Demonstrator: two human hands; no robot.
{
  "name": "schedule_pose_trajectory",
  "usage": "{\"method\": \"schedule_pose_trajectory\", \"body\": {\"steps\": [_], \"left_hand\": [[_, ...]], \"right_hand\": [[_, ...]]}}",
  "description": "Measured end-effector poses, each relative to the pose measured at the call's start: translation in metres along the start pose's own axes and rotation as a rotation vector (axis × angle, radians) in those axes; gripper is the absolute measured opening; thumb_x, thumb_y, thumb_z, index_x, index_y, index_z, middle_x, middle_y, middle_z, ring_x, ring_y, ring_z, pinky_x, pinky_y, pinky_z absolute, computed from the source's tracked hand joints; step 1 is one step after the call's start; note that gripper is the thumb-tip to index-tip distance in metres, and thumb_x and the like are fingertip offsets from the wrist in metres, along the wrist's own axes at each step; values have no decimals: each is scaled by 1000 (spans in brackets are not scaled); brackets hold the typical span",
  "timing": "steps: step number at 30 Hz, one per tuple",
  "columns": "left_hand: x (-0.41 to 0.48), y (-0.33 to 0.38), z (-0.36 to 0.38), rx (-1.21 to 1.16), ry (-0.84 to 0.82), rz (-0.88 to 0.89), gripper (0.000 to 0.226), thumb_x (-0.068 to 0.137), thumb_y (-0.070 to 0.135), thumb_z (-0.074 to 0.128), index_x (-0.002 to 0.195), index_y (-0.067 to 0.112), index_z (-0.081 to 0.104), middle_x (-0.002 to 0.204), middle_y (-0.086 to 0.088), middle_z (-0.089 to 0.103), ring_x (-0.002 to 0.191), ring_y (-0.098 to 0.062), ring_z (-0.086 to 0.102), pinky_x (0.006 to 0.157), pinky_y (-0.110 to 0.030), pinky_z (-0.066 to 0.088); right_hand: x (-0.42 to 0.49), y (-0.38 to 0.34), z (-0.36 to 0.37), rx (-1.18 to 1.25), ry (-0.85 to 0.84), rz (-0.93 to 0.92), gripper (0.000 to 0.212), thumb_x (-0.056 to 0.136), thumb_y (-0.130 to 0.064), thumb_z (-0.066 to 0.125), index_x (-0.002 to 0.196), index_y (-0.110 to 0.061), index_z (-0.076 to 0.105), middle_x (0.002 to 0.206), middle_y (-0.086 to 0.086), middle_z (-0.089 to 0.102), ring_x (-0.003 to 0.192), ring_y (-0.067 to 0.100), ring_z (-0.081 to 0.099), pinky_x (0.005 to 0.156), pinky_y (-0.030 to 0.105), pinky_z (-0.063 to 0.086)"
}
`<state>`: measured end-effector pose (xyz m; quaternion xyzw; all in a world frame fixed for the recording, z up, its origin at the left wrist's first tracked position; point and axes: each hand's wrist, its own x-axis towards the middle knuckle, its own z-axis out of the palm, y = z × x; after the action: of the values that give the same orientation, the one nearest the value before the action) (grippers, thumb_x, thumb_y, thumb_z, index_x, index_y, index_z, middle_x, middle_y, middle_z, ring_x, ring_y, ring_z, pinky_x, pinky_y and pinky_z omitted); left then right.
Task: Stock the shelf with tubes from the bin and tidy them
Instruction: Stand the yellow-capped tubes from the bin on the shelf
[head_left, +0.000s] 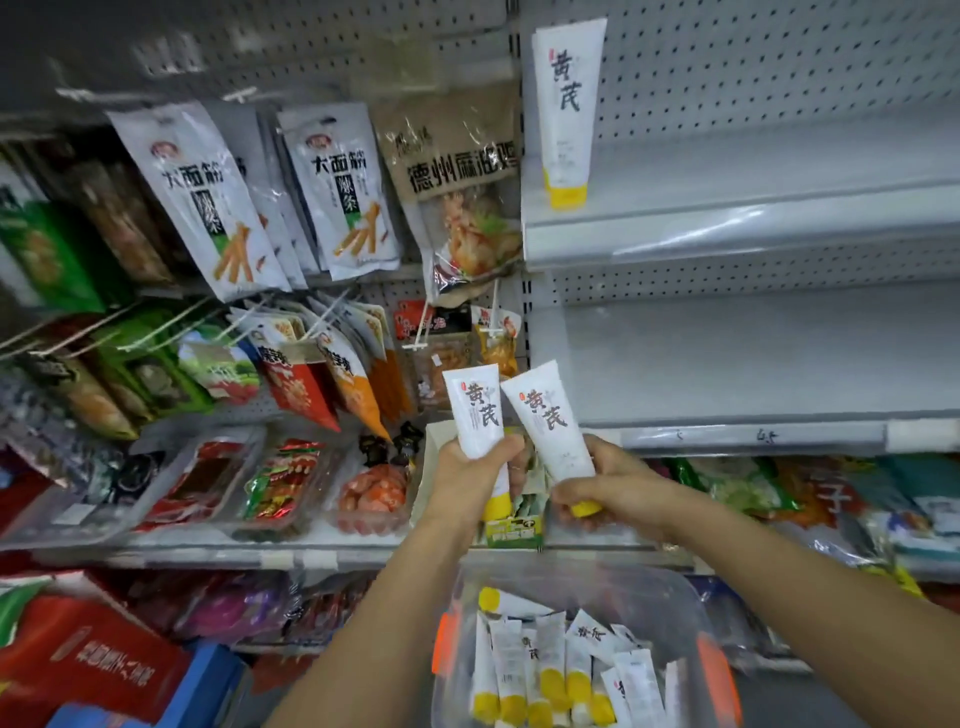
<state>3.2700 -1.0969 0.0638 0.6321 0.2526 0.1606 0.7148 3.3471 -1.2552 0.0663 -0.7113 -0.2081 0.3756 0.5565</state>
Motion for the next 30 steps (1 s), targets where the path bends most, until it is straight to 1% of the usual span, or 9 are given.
{"method": "schedule_pose_trajectory", "body": {"steps": [2,5,7,9,11,16,20,23,30], "left_hand": [[-2,18,0,55,-3,61,16,81,15,71,84,1,64,63,-9,64,55,-24,56,56,-33,49],[-5,52,4,36,-10,125,41,67,25,68,104,10,59,78,-9,67,67,-24,62,64,-36,51],[-6,77,9,13,-32,186,35,72,17,61,106,21,53,89,-11,67,75,-25,63,71,-41,53],[-4,99,16,-10,-45,251,33,83,0,51,104,26,49,87,-11,66,71,-24,62,74,-44,53],[-4,122,25,-2,-45,317,36,86,-3,47,112,22,45,88,-9,65,71,-21,63,69,-41,54],[-2,167,46,4,-45,414,44,90,6,54,132,14,43,112,-10,62,83,-20,61,62,-34,53],[5,190,63,-36,-33,458,41,84,10,69,120,19,51,111,-6,63,101,-27,65,82,-49,57],[12,202,75,-70,11,446,39,77,18,77,107,26,54,111,-2,64,107,-29,64,86,-57,55],[30,216,103,-64,65,487,46,74,17,81,112,18,55,114,-5,65,106,-24,65,93,-49,54]], "right_hand": [[-6,-17,-4,-35,70,-89,50,75,-14,74,118,-19,48,88,14,65,58,23,59,51,35,45],[-17,-48,-12,-50,117,-211,37,86,-19,66,119,-22,49,92,8,64,66,17,59,53,33,45],[-23,-70,-19,-21,129,-244,35,86,-23,58,120,-22,50,88,6,63,67,17,59,56,34,43],[-26,-91,-26,-13,157,-283,44,77,-29,53,120,-20,50,83,8,63,67,20,58,60,37,42],[-30,-111,-34,-3,207,-345,45,76,-28,51,120,-17,51,83,9,65,70,23,59,63,39,43],[-40,-161,-65,39,299,-514,36,86,-22,60,120,-16,52,107,8,69,97,25,68,81,39,53],[-44,-198,-99,-22,400,-604,35,89,-15,66,120,-10,51,110,6,70,99,17,68,80,26,53],[-35,-221,-124,-81,481,-604,37,86,-15,70,115,-12,47,103,0,66,87,10,65,69,19,49],[15,-238,-162,-225,568,-536,49,76,-5,77,116,-14,50,108,5,61,102,24,59,88,36,51]]}}
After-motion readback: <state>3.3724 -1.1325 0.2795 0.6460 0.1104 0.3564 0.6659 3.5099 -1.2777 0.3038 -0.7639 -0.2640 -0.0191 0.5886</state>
